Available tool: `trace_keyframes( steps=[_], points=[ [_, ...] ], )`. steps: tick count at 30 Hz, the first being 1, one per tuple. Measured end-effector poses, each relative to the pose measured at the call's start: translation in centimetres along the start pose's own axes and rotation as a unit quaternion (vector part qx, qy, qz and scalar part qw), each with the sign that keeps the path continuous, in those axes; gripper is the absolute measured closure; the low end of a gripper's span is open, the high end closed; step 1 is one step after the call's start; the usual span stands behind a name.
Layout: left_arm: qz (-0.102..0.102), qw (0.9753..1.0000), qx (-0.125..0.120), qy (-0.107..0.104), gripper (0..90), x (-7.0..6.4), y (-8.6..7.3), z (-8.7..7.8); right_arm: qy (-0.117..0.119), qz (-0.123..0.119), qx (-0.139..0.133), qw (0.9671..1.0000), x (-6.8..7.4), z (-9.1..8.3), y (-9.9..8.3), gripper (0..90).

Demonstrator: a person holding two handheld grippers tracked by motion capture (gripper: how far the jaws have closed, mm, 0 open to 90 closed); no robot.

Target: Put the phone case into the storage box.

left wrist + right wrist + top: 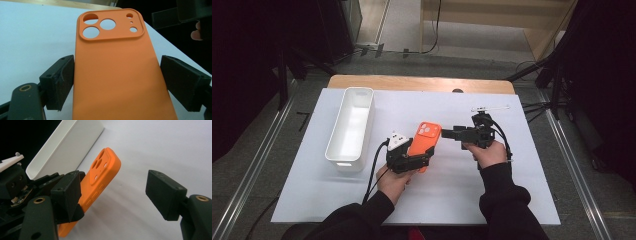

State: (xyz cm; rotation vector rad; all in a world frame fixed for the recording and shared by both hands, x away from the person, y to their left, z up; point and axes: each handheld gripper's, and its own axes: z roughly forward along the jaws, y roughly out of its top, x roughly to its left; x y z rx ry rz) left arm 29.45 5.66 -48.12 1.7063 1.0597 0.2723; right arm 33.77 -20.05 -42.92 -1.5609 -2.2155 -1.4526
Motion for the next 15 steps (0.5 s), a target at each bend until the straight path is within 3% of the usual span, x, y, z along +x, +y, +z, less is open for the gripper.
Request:
trace_keyframes(
  steps=[15],
  points=[
    [0.012, 0.9998, -0.01, -0.012, 14.5, -0.52, -0.26, -0.08, 0.011, 0.021, 0.001, 0.9997, -0.58, 0.1, -0.01, 28.2]
  ],
)
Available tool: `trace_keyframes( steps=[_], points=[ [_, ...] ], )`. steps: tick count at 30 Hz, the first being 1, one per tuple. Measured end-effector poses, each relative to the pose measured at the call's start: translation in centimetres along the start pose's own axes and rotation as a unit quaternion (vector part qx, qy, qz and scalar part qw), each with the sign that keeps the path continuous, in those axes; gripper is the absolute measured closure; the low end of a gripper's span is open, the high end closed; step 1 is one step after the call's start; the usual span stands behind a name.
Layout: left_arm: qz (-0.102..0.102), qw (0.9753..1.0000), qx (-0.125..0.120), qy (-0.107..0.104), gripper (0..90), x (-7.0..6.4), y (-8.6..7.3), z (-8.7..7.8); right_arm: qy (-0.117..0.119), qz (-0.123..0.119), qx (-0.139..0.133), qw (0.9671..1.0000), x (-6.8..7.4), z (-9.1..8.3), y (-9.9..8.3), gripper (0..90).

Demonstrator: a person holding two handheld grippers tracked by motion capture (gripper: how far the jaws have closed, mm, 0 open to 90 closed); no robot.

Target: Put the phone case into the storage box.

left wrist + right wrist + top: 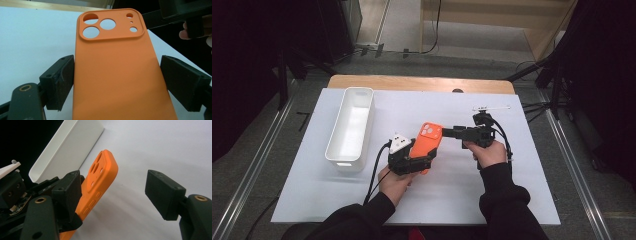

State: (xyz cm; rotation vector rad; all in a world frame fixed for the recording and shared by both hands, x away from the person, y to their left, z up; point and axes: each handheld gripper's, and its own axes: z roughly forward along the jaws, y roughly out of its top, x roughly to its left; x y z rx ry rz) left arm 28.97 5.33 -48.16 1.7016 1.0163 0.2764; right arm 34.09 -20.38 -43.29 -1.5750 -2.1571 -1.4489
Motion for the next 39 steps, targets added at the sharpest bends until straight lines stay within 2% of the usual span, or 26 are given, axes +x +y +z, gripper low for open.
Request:
trace_keyframes(
  steps=[11, 20, 27, 33, 39],
  points=[
    [-0.004, 0.9998, 0.001, -0.019, 14.5, -0.2, -0.1, 0.0, 0.006, 0.009, 0.006, 0.9999, -0.2, 0.3, -0.1, 29.3],
    [-0.013, 0.9996, -0.002, -0.025, 14.5, -0.1, -0.1, -0.1, 0.009, 0.019, 0.01, 0.9997, -0.2, 0.8, 0.1, 30.2],
    [-0.011, 0.9996, 0.001, -0.025, 14.5, -0.3, -0.3, 0.0, 0.014, 0.024, 0.018, 0.9994, -0.1, 1.2, 0.3, 32.7],
    [-0.006, 0.9998, -0.001, -0.021, 14.5, -0.4, -0.3, 0.0, 0.011, 0.034, 0.025, 0.999, 0.0, 1.6, 0.4, 41.0],
    [-0.003, 0.9999, 0.001, -0.016, 14.4, -0.5, -0.4, 0.1, 0.02, 0.066, 0.031, 0.9972, -0.2, 1.8, 0.6, 52.7]
  ],
)
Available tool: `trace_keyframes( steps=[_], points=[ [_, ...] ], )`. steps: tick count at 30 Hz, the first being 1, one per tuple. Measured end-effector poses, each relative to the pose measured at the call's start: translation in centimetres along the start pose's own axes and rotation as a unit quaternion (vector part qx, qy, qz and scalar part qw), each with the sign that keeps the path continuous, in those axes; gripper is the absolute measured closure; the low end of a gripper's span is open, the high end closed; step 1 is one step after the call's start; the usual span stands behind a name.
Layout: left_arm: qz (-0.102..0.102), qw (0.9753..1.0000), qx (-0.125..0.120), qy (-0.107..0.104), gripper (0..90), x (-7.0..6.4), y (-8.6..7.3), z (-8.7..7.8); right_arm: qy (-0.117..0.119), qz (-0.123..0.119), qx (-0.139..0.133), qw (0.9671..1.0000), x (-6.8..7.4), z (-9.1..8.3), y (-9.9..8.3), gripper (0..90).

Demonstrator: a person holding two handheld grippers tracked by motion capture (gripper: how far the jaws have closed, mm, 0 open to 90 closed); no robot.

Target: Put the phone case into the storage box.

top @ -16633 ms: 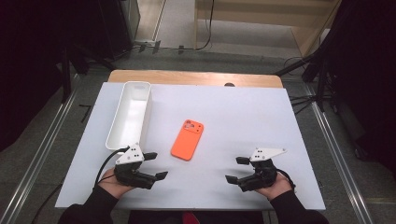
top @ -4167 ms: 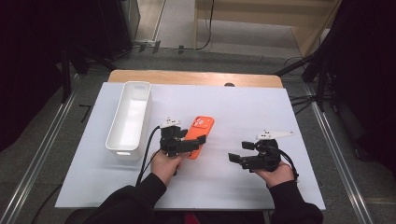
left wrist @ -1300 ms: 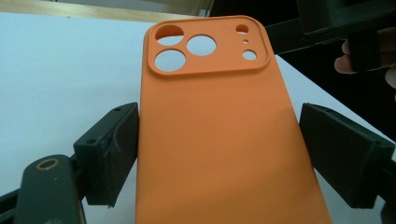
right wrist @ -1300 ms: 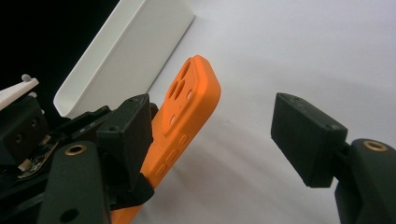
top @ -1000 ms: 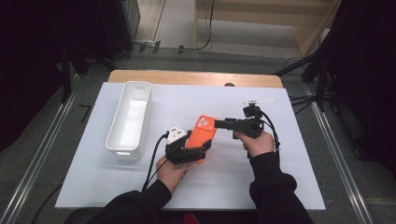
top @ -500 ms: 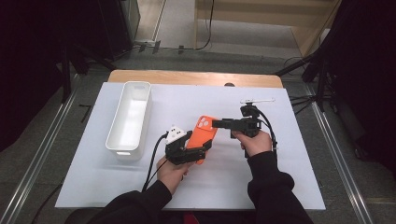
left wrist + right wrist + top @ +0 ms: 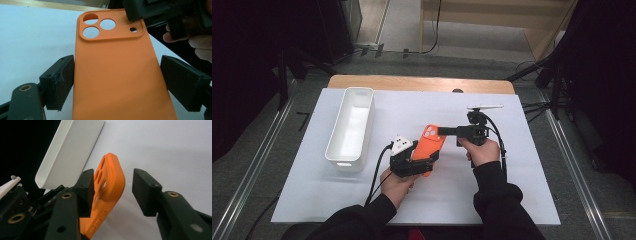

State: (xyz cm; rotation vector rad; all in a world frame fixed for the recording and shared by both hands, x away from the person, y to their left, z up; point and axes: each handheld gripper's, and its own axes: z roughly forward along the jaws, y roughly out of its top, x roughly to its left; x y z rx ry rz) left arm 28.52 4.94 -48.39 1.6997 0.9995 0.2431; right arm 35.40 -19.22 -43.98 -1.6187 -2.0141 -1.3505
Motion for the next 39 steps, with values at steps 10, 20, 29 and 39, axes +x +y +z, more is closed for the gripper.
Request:
trace_keyframes(
  steps=[10, 20, 29, 39],
  points=[
    [0.008, 1.0, -0.001, 0.003, 14.4, -0.28, -0.14, 0.04, 0.014, 0.016, -0.007, 0.9997, -0.15, 0.17, 0.01, 66.7],
    [0.023, 0.9997, 0.005, 0.012, 14.4, -0.47, -0.33, 0.21, 0.021, 0.027, -0.01, 0.9994, -0.4, 0.15, -0.11, 71.2],
    [0.024, 0.9995, 0.007, 0.018, 14.4, -0.48, -0.41, 0.32, 0.016, 0.053, 0.0, 0.9985, -0.51, 0.27, 0.01, 72.2],
    [0.026, 0.9995, 0.012, 0.012, 14.3, -0.33, -0.43, 0.52, 0.027, 0.059, -0.005, 0.9979, -0.21, 0.11, 0.05, 74.0]
  ],
)
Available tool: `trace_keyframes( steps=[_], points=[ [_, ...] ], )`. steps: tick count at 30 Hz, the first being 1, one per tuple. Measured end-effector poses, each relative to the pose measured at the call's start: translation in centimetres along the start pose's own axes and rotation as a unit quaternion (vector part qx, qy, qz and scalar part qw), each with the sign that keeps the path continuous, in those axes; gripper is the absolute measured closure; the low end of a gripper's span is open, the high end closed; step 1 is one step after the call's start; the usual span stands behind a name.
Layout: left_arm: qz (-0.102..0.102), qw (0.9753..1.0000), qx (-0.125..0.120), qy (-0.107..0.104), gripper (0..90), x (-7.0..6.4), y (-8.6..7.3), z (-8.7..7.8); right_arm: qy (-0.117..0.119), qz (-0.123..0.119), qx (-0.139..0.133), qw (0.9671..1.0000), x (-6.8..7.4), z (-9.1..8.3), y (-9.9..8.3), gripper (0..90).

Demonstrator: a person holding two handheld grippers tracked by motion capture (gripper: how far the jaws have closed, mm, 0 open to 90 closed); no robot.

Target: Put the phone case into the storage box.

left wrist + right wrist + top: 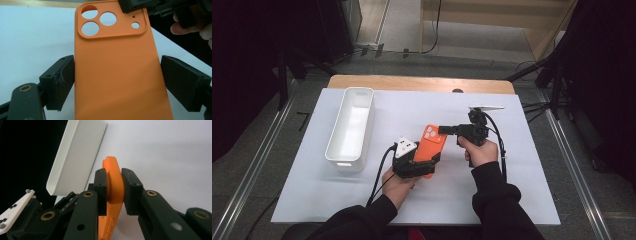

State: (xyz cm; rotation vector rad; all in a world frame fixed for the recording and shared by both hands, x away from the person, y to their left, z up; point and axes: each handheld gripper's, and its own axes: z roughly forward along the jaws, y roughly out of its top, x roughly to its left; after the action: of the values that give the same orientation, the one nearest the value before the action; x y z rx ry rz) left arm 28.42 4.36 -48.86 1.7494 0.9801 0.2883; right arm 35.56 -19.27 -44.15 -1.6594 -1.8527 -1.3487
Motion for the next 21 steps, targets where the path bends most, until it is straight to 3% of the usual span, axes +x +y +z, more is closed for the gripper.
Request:
trace_keyframes(
  steps=[9, 10, 11, 15, 21],
  points=[
    [0.013, 0.9999, -0.001, -0.005, 13.5, 0.0, 0.3, 0.1, 0.007, -0.003, -0.001, 1.0, 0.4, -0.4, 0.1, 74.5],
    [0.014, 0.9999, -0.004, 0.0, 12.1, 0.0, 0.3, 0.1, 0.009, -0.003, -0.001, 1.0, 0.5, -0.4, 0.1, 74.5],
    [0.016, 0.9999, -0.005, 0.002, 1.4, 0.0, 0.3, 0.0, 0.012, -0.003, 0.0, 0.9999, 0.7, -0.5, 0.1, 74.6],
    [0.029, 0.9996, -0.001, -0.002, 0.0, -0.2, 0.6, -0.1, 0.013, -0.008, 0.001, 0.9999, 1.0, -0.5, 0.0, 74.6],
    [0.016, 0.9997, 0.018, -0.009, 0.0, -0.2, 1.1, -0.3, 0.015, -0.018, -0.002, 0.9997, 1.1, -0.7, 0.0, 74.6]
  ],
)
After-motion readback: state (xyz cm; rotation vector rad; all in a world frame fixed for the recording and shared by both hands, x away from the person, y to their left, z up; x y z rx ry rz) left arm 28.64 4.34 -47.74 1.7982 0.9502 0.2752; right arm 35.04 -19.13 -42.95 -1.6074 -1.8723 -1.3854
